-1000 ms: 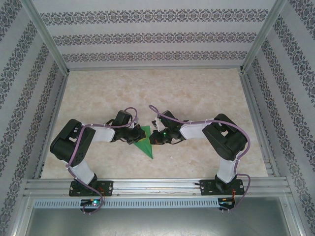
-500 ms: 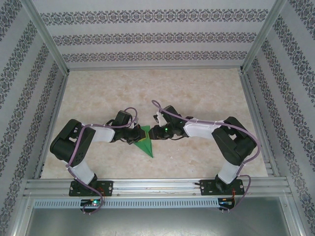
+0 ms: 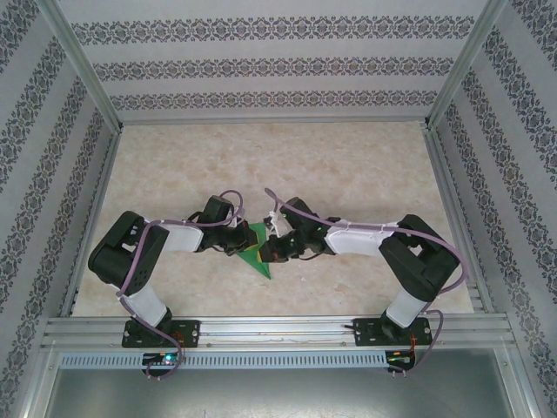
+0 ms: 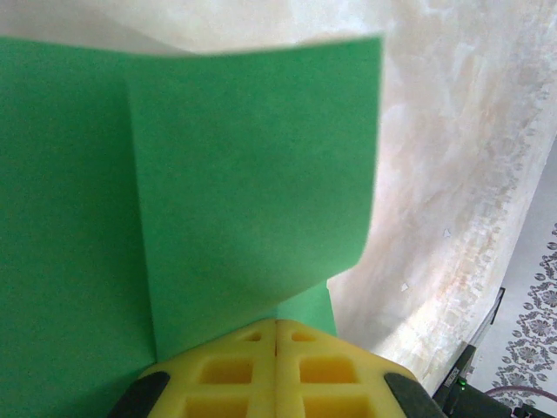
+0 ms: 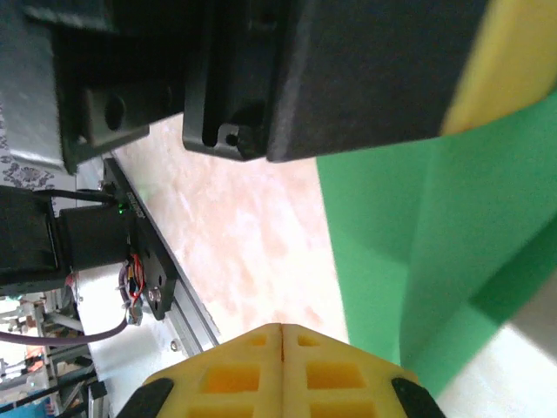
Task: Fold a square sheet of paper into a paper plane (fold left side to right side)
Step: Fourth fold the wing at the center of the table.
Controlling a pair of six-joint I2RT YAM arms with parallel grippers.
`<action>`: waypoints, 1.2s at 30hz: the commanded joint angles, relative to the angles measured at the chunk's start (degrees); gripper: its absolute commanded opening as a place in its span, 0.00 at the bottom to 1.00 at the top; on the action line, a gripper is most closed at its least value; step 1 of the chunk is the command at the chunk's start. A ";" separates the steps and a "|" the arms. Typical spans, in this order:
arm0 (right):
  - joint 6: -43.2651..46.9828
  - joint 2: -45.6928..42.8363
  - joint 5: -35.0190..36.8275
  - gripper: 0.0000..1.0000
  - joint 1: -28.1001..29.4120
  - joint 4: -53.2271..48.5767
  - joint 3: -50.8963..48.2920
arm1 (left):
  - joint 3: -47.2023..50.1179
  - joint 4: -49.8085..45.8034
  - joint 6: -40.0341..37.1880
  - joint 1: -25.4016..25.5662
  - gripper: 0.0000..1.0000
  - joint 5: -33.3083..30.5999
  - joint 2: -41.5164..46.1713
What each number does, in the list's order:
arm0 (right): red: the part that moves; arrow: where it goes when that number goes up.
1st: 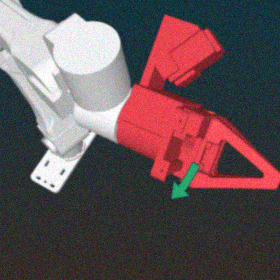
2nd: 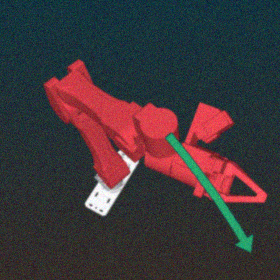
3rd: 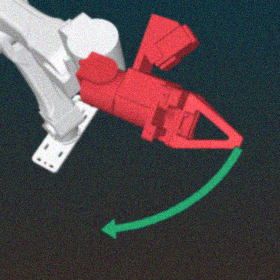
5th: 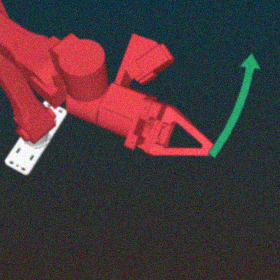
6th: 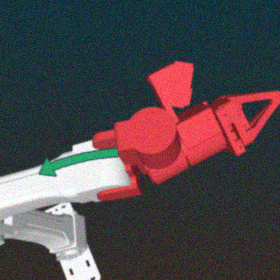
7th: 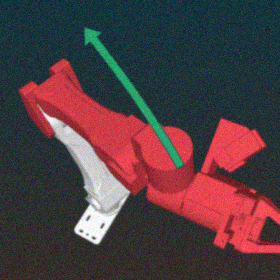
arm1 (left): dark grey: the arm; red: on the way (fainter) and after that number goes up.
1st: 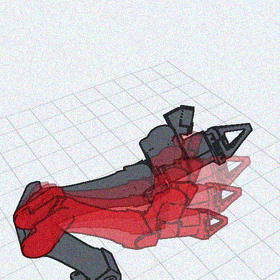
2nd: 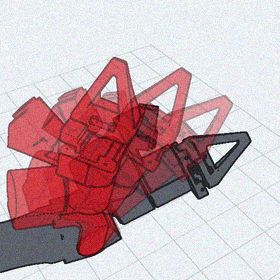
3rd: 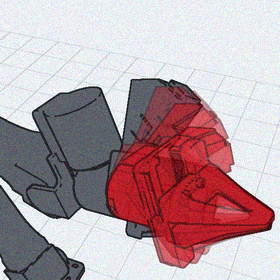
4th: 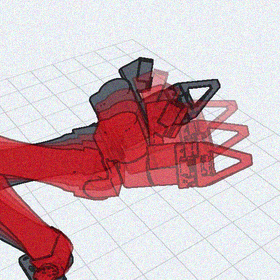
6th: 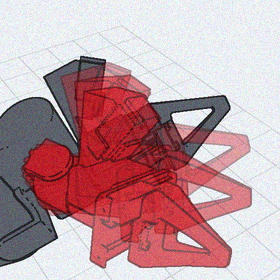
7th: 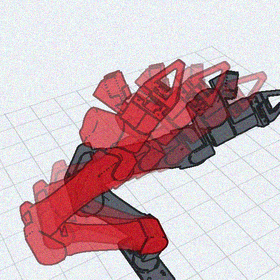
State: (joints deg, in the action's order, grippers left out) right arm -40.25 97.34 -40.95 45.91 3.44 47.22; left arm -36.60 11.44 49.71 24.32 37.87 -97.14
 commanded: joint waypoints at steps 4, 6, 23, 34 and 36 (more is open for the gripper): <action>-2.29 2.74 -0.83 0.00 0.85 2.95 -1.88 | 1.62 -4.15 -1.89 0.55 0.06 -4.82 -1.11; -2.28 2.98 -0.11 0.00 0.86 2.94 -2.60 | 1.62 -4.15 -1.88 0.44 0.06 -4.82 -1.09; -2.11 3.47 1.40 0.00 1.82 1.96 -5.65 | 1.58 -4.74 -2.08 0.48 0.06 -5.21 -1.29; -1.68 3.73 1.70 0.00 2.17 0.87 -5.72 | 1.18 -5.23 -2.25 0.43 0.06 -5.34 -1.29; -1.59 3.73 2.05 0.00 2.16 0.61 -5.76 | 1.18 -5.27 -2.25 0.50 0.06 -5.35 -1.29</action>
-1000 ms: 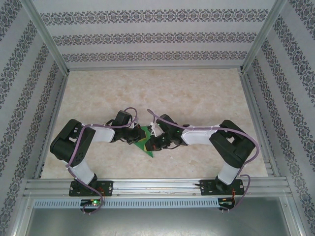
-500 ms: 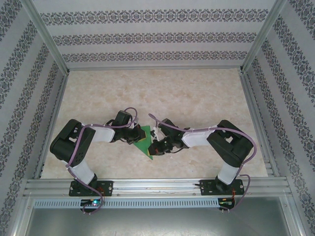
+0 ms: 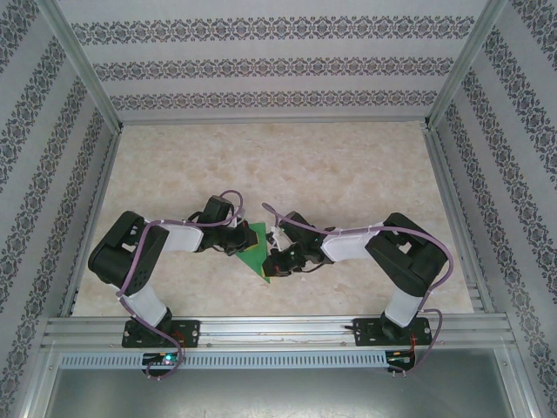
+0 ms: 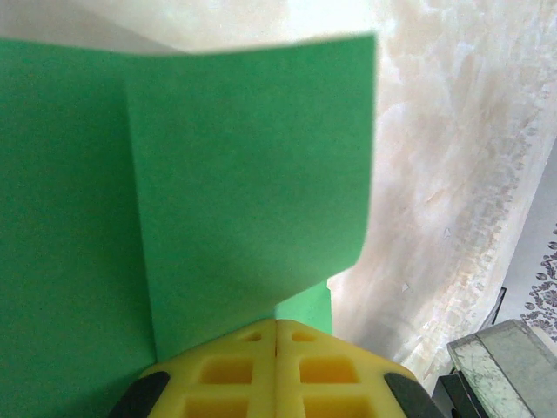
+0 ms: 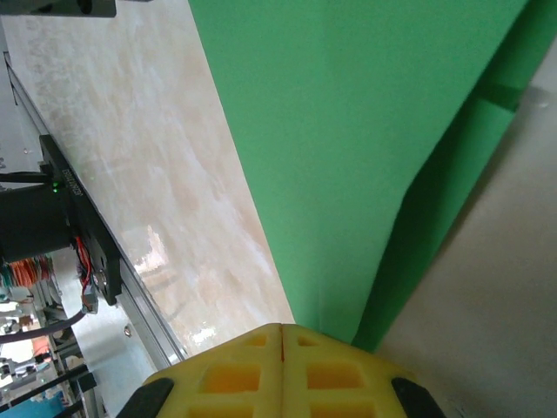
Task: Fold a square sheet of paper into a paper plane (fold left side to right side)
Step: Fourth fold the wing at the center of the table.
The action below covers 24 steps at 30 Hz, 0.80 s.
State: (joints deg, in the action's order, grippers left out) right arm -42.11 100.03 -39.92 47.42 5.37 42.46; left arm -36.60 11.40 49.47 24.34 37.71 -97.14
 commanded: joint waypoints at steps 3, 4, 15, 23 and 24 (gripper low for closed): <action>0.36 1.11 1.17 0.00 0.74 -1.50 -1.06 | 1.10 -5.39 -2.09 0.49 0.06 -5.19 -1.29; 0.36 1.13 1.08 0.00 0.79 -1.59 -1.02 | 1.03 -5.41 -2.10 0.45 0.06 -5.19 -1.34; 0.54 1.88 0.81 0.00 0.92 -1.85 -0.89 | 0.85 -5.69 -2.19 0.44 0.06 -5.20 -1.38; 0.62 2.35 0.71 0.00 1.06 -2.15 -1.06 | 1.07 -5.68 -2.10 0.44 0.06 -5.61 -1.49; 0.72 2.44 0.72 0.00 1.10 -2.44 -1.06 | 1.09 -5.69 -2.10 0.44 0.06 -5.77 -1.55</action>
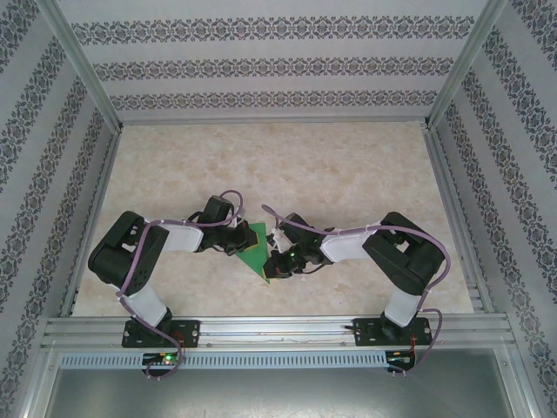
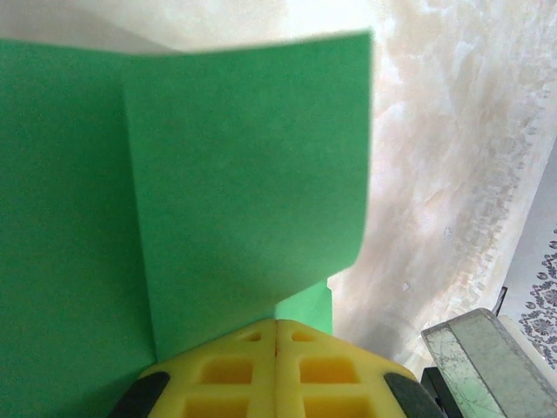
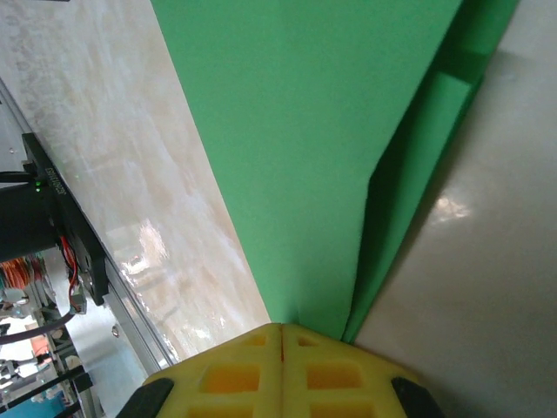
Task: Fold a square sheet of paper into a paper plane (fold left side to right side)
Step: Fourth fold the wing at the center of the table.
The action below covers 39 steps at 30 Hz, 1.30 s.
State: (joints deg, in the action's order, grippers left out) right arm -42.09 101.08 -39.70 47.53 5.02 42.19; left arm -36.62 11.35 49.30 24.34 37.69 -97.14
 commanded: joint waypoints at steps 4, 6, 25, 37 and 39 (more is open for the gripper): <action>1.19 1.32 0.42 0.00 1.34 -3.17 -0.89 | 1.20 -5.64 -1.71 0.43 0.06 -6.29 -1.65; 1.74 1.15 0.09 0.00 1.67 -3.85 -0.97 | 1.22 -5.64 -1.74 0.42 0.06 -6.47 -1.66; 2.88 -4.00 0.16 0.00 2.98 -7.64 -5.37 | 1.48 -6.17 -1.66 0.37 0.05 -7.60 -1.47; 2.18 -13.71 -3.09 0.00 -0.54 -3.74 -3.34 | 1.52 -6.17 -1.16 0.55 0.05 -7.68 -0.55; 1.26 -12.22 -0.99 0.00 -0.60 -1.51 -2.05 | 1.51 -6.00 -1.22 0.58 0.05 -7.58 -0.59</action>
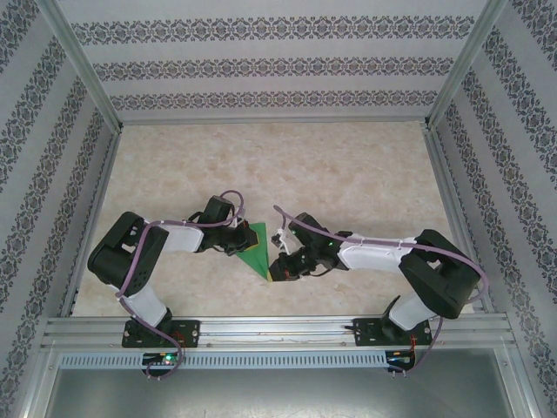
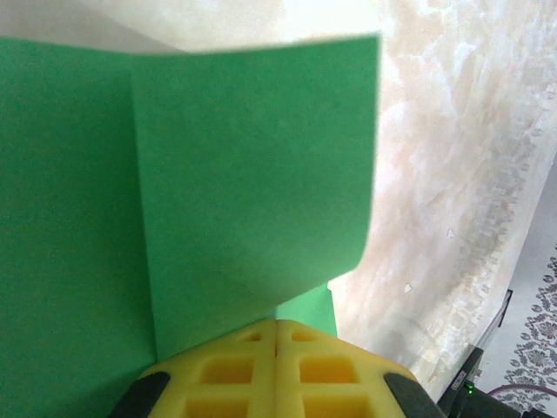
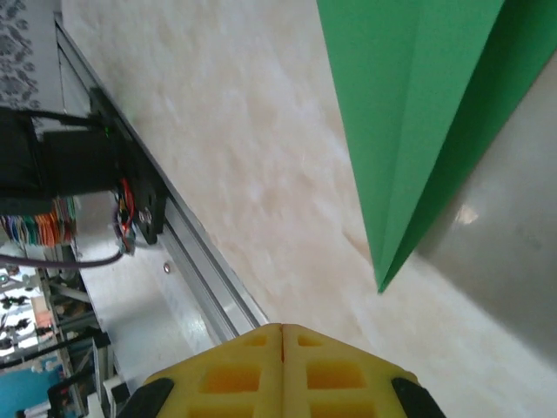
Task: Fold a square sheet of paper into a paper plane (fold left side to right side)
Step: Fourth fold the wing at the center of the table.
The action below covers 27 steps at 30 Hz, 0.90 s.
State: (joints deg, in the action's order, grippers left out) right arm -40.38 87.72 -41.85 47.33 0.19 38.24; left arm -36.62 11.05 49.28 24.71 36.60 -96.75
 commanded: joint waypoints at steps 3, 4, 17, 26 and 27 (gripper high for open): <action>-2.08 4.56 4.96 0.00 0.04 6.45 4.29 | 1.62 -5.55 -1.10 0.27 0.05 -6.54 -0.90; -2.47 5.64 6.55 0.00 0.22 7.19 4.96 | 1.66 -5.60 -1.06 0.30 0.05 -6.62 -0.90; -3.16 14.57 13.51 0.00 0.53 5.48 8.88 | 1.29 -5.86 -1.11 0.28 0.05 -6.64 -0.90; -2.36 15.90 14.65 0.00 0.57 2.91 7.55 | 1.09 -6.22 -1.13 0.25 0.06 -6.85 -0.75; -2.16 15.96 14.96 0.00 0.60 2.38 7.43 | 0.97 -6.35 -1.12 0.31 0.06 -6.93 -0.56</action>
State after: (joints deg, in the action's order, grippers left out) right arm -43.35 102.45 -29.21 47.13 5.80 46.13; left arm -36.62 10.96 49.30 24.77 36.16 -96.62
